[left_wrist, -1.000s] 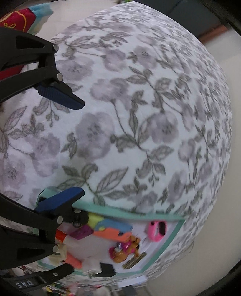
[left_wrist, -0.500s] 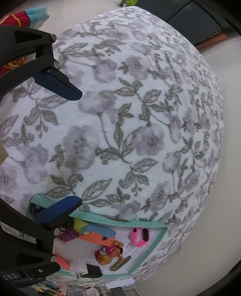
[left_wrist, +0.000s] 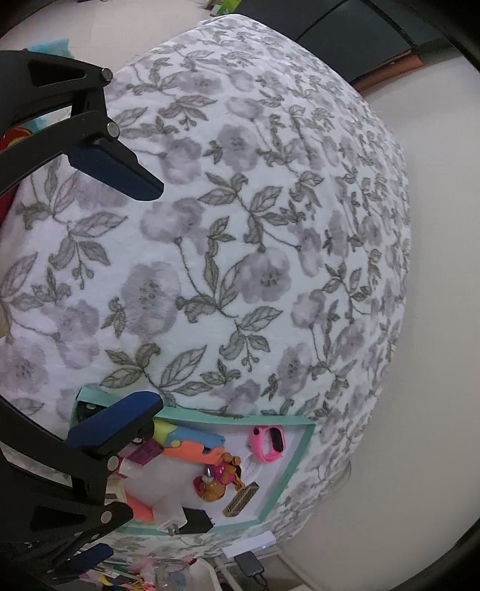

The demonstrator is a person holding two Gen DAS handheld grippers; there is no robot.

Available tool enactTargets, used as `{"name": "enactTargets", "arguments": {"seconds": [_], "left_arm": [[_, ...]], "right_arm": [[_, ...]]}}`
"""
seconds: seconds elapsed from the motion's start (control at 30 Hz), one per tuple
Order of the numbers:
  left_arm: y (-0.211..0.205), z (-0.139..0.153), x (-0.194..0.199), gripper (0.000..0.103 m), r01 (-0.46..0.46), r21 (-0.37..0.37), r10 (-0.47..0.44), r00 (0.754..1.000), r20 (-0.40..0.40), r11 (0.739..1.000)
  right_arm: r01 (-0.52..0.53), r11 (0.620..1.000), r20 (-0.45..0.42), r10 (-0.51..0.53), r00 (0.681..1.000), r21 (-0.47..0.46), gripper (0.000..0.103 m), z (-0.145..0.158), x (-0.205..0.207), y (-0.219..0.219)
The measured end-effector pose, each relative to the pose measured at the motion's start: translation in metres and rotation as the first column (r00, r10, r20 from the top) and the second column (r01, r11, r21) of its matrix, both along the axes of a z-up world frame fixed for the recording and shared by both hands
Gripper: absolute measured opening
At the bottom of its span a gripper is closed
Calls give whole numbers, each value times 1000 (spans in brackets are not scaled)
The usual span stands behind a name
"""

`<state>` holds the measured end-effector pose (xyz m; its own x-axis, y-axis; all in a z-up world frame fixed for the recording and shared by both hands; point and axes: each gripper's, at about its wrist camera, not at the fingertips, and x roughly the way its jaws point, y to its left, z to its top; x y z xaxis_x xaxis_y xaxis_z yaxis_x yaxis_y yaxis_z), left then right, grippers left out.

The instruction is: Organize rigid objects

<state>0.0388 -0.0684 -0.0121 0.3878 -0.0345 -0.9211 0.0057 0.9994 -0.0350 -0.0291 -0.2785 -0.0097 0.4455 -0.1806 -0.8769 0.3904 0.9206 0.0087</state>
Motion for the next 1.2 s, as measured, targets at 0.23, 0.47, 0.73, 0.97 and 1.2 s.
{"name": "enactTargets", "arguments": {"seconds": [0.23, 0.47, 0.73, 0.97, 1.2], "left_arm": [[4, 17, -17, 103, 49, 56, -53, 997, 61, 997], [11, 17, -30, 103, 77, 130, -87, 994, 74, 989], [26, 19, -32, 103, 40, 140, -52, 995, 87, 989], [30, 21, -33, 103, 29, 143, -43, 994, 99, 989], [29, 22, -37, 103, 37, 144, -52, 993, 105, 989]], "right_arm": [[-26, 1000, 20, 26, 999, 0, 103, 11, -3, 14], [-45, 999, 15, 46, 999, -5, 103, 18, -8, 27], [-71, 997, 13, 71, 997, -11, 103, 24, -15, 40], [-80, 997, 7, 80, 997, -16, 103, 24, -22, 46], [-76, 997, 29, 77, 997, -17, 103, 28, -30, 46]]}}
